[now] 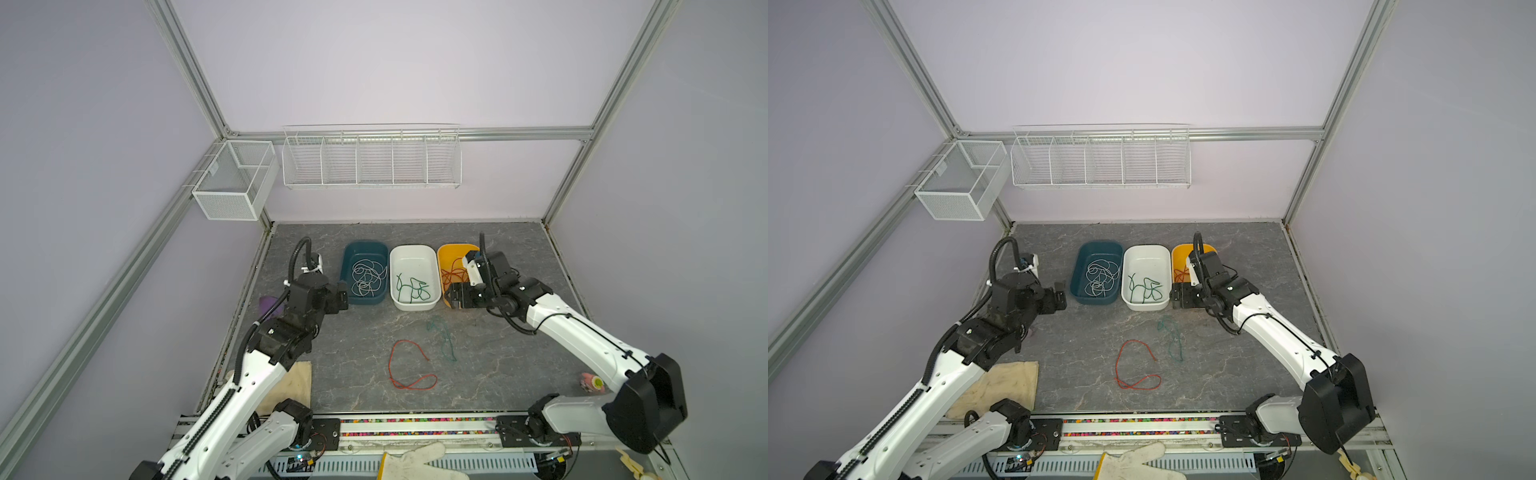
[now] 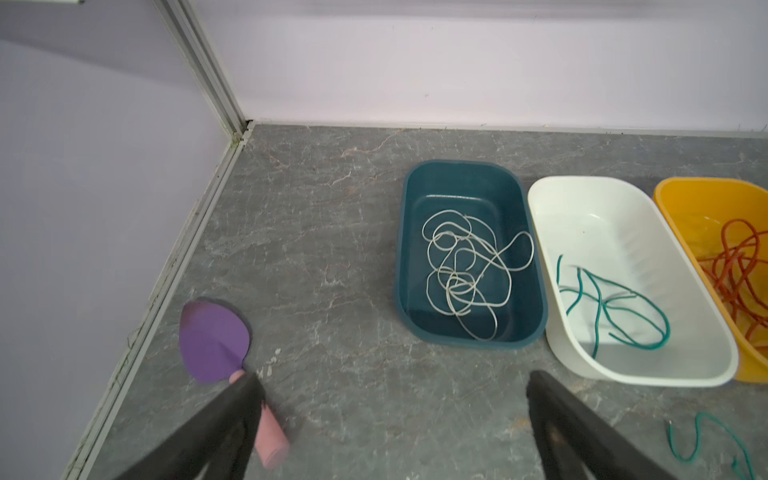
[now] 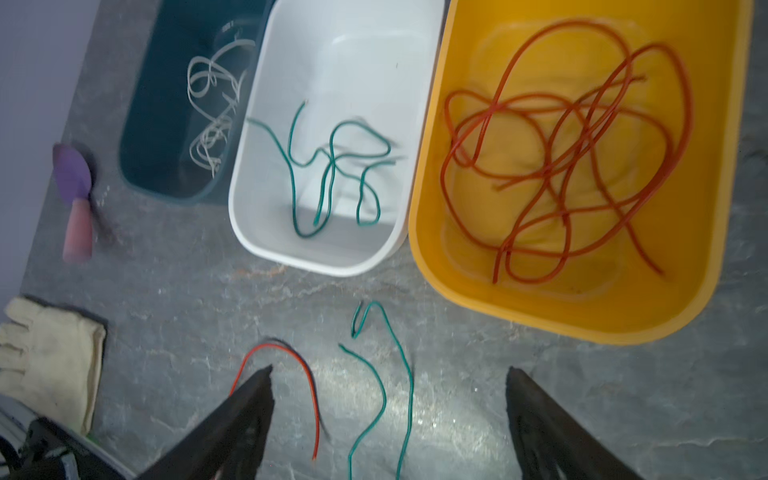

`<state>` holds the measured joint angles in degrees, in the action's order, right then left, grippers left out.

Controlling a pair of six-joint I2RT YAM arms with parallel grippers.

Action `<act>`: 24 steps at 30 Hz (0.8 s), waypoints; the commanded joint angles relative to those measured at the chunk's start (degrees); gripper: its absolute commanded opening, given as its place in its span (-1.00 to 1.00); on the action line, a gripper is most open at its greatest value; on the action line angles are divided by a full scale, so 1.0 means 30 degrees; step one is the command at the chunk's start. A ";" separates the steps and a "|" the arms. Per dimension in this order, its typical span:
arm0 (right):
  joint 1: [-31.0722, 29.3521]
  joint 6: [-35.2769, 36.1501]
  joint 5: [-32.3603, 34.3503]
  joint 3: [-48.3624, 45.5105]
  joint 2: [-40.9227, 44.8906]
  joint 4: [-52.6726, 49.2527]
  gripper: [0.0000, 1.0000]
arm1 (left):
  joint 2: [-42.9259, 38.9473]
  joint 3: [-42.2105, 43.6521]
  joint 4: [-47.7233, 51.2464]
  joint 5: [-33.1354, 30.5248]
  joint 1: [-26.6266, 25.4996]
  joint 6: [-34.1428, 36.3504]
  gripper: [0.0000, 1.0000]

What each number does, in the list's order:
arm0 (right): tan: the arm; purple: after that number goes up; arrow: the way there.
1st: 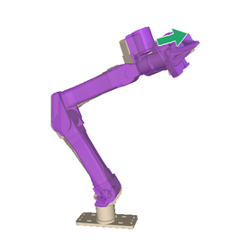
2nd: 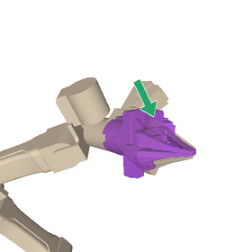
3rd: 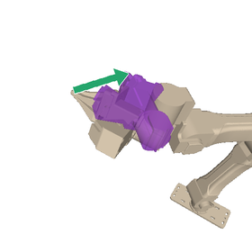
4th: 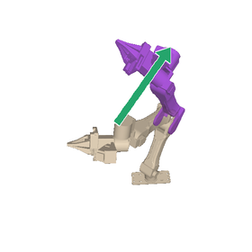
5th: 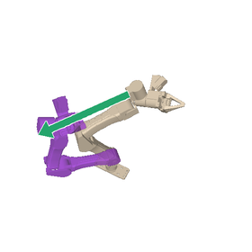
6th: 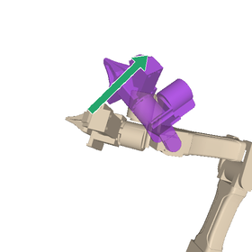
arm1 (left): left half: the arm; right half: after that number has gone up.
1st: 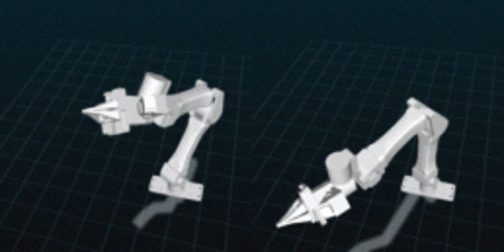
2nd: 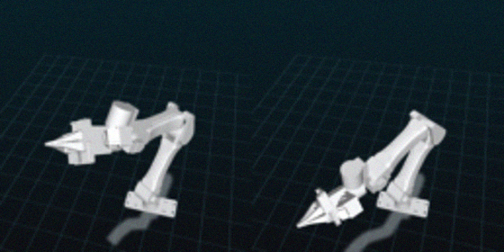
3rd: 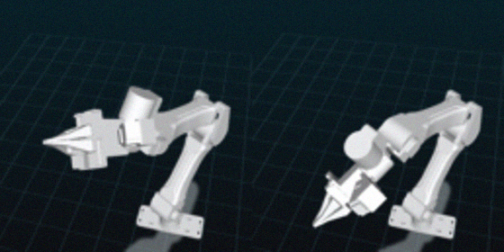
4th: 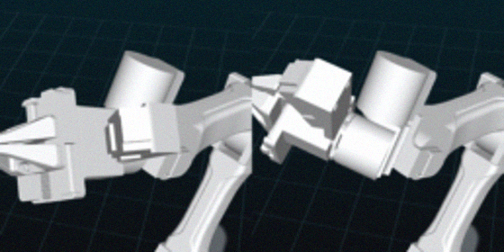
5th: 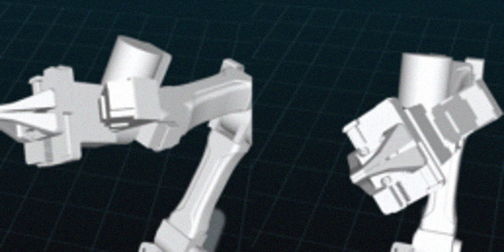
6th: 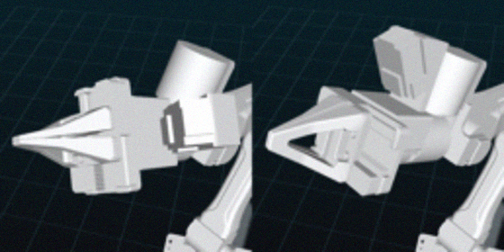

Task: Untangle the cables
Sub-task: 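Move the right gripper down to the loose green wire on the table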

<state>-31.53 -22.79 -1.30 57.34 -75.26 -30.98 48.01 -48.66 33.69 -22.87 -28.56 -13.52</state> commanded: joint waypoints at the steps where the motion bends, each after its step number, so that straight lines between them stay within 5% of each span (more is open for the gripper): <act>1: -0.0932 -0.0664 0.0360 -0.1671 0.0717 0.0233 0.76 | -0.1390 0.1640 0.1560 0.0245 -0.0061 -0.0720 0.98; 18: -0.6118 -0.2161 0.3627 -0.5520 0.0912 0.0179 0.98 | -0.2761 0.3858 0.0440 0.0798 -0.0091 -0.1694 0.98; 24: -0.7108 -0.2197 0.4710 -0.5402 0.0165 -0.0013 0.54 | -0.2535 0.3770 0.0548 0.0769 -0.0091 -0.1941 0.98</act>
<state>-51.88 -28.60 9.47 41.47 -73.71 -30.39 40.21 -37.26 35.03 -20.93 -28.58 -18.06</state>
